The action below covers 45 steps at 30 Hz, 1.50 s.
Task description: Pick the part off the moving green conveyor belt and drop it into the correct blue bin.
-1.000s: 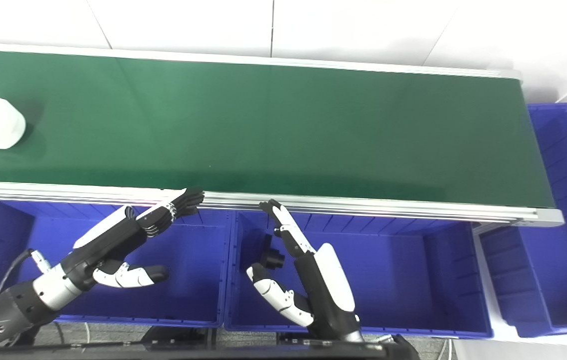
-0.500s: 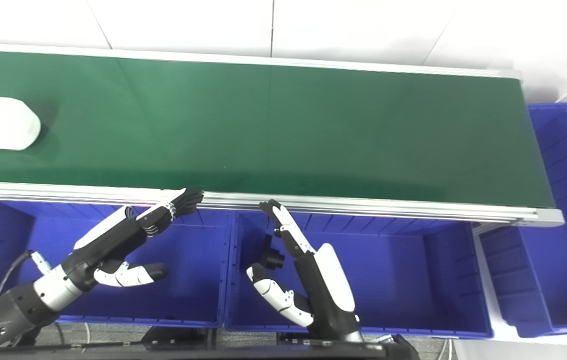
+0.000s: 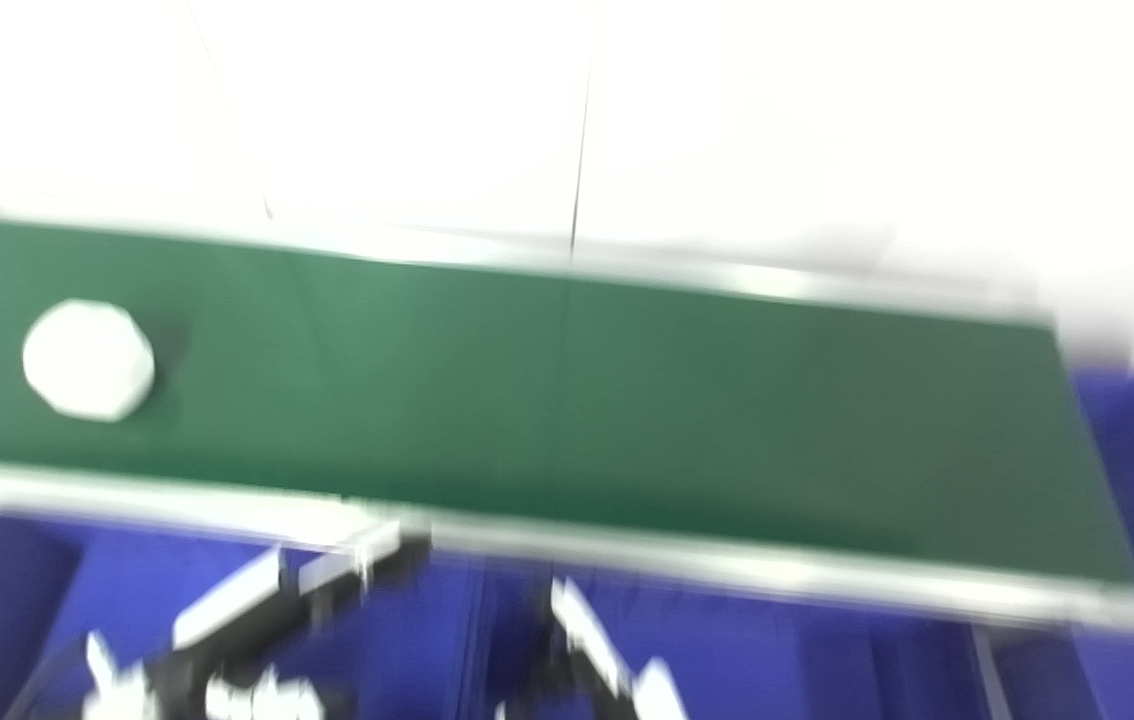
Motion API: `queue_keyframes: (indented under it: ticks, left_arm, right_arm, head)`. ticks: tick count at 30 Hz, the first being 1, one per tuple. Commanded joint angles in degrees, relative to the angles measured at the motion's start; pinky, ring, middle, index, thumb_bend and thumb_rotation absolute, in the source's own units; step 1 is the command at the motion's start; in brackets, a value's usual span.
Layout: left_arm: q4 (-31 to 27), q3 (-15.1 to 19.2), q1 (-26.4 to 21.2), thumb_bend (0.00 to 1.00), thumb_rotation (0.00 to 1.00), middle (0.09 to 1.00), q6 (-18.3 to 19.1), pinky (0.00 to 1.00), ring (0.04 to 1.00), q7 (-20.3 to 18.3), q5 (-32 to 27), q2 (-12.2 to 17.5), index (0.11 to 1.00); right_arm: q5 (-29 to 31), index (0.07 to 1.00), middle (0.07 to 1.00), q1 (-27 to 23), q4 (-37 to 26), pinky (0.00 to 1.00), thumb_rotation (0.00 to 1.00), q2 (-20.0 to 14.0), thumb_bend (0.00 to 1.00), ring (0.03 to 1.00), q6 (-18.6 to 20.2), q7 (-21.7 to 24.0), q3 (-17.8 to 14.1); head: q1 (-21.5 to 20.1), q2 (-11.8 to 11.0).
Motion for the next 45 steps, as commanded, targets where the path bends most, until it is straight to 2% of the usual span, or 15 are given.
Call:
queue_keyframes:
  ticks: [1, 8, 19, 21, 22, 26, 27, 29, 30, 31, 32, 34, 39, 43, 45]
  left_arm:
    - [-0.93, 0.11, -0.72, 0.36, 0.56, 0.970, -3.02, 0.88, 0.940, 0.58, 0.09, 0.12, 0.944]
    - [-1.16, 0.07, -1.03, 0.35, 0.55, 0.968, -2.90, 0.85, 0.932, 0.33, -0.45, 0.56, 0.935]
    - [-3.47, 0.39, -0.96, 0.34, 0.51, 0.964, -2.18, 0.85, 0.930, 0.85, 0.62, 0.76, 0.930]
    - [-5.54, 1.45, -1.57, 0.32, 0.42, 0.948, -2.45, 0.83, 0.917, 1.55, 2.17, 1.13, 0.917]
    - [-7.01, 2.40, -2.30, 0.32, 0.41, 0.945, -2.58, 0.83, 0.914, 2.10, 3.44, 1.38, 0.915]
    - [-11.44, 6.80, -7.38, 0.37, 0.22, 0.921, -3.24, 0.81, 0.888, 4.30, 7.83, 1.87, 0.889]
    - [-12.28, 7.91, -8.76, 0.44, 0.18, 0.894, -3.17, 0.78, 0.862, 4.96, 8.90, 1.82, 0.871]
    - [-13.11, 9.96, -12.16, 0.51, 0.13, 0.866, -3.64, 0.76, 0.835, 6.39, 10.88, 1.66, 0.853]
    - [-12.98, 10.77, -14.45, 0.54, 0.11, 0.853, -3.90, 0.75, 0.823, 7.40, 12.42, 1.54, 0.843]
    - [-12.88, 11.28, -16.04, 0.55, 0.10, 0.849, -4.05, 0.76, 0.819, 8.18, 13.58, 1.48, 0.840]
    - [-12.71, 11.73, -17.79, 0.56, 0.09, 0.845, -4.02, 0.76, 0.815, 8.93, 14.95, 1.13, 0.837]
    - [-12.54, 11.86, -19.57, 0.58, 0.02, 0.846, -3.89, 0.78, 0.821, 9.95, 16.79, 0.65, 0.839]
    - [-12.66, 11.08, -21.96, 0.56, 0.01, 0.871, -3.68, 0.83, 0.849, 11.36, 19.44, -0.01, 0.863]
    - [-13.72, 10.96, -22.33, 0.51, 0.06, 0.872, -2.94, 0.82, 0.850, 12.34, 21.02, -1.28, 0.869]
    - [-14.05, 11.09, -22.50, 0.50, 0.06, 0.874, -2.92, 0.83, 0.852, 12.66, 21.94, -1.32, 0.873]
  right_arm:
    - [0.66, 0.905, 0.941, -0.18, -1.19, 0.76, 0.75, 0.28, 0.32, 0.886, -3.74, -1.07, -0.18]
    - [0.47, 0.914, 0.946, 0.23, -1.17, 0.75, 0.76, 0.33, 0.32, 0.883, -3.74, -1.23, -0.17]
    - [0.86, 0.918, 0.954, 0.72, -1.49, 0.78, 0.76, 0.07, 0.32, 0.901, -3.68, -1.16, -0.23]
    - [0.94, 0.919, 0.954, 0.73, -1.38, 0.79, 0.75, 0.02, 0.32, 0.903, -3.77, -1.26, -0.36]
    - [0.94, 0.919, 0.954, 0.69, -1.34, 0.79, 0.75, -0.01, 0.32, 0.903, -3.81, -1.30, -0.43]
    - [1.15, 0.921, 0.954, 0.36, -1.08, 0.79, 0.73, -0.24, 0.30, 0.903, -3.91, -1.25, -0.81]
    - [1.27, 0.922, 0.954, 0.26, -0.90, 0.78, 0.72, -0.32, 0.30, 0.900, -4.01, -1.26, -0.92]
    - [1.22, 0.923, 0.955, 0.00, -0.47, 0.79, 0.71, -0.51, 0.29, 0.905, -4.37, -1.39, -1.19]
    - [1.42, 0.926, 0.959, -0.18, -0.13, 0.80, 0.71, -0.78, 0.28, 0.913, -4.74, -1.45, -1.41]
    - [1.57, 0.927, 0.961, -0.30, 0.10, 0.81, 0.71, -0.96, 0.28, 0.916, -5.03, -1.48, -1.57]
    - [2.06, 0.928, 0.963, -0.49, 0.54, 0.81, 0.71, -1.26, 0.27, 0.919, -5.58, -1.52, -1.83]
    - [2.72, 0.934, 0.969, -0.75, 1.29, 0.82, 0.68, -1.56, 0.26, 0.928, -6.63, -1.63, -2.24]
    - [3.94, 0.942, 0.970, -0.98, 1.66, 0.82, 0.51, -1.33, 0.20, 0.930, -6.93, -1.16, -2.85]
    - [4.00, 0.945, 0.970, -1.18, 1.44, 0.83, 0.46, -1.67, 0.16, 0.928, -6.69, -0.69, -3.08]
    - [3.97, 0.949, 0.971, -1.29, 1.41, 0.83, 0.45, -1.85, 0.15, 0.927, -6.63, -0.58, -3.13]
  head:
    - [0.20, 0.27]
    - [-0.37, 1.55]
    - [0.22, 2.28]
    - [0.44, 2.61]
    - [0.54, 2.62]
    - [2.96, 2.57]
    - [3.21, 2.46]
    - [5.21, 1.90]
    - [8.41, 1.21]
    - [8.41, 1.21]
    - [10.85, 0.42]
    - [11.87, -0.01]
    - [11.07, 0.43]
    - [10.32, 0.97]
    - [10.29, 1.11]
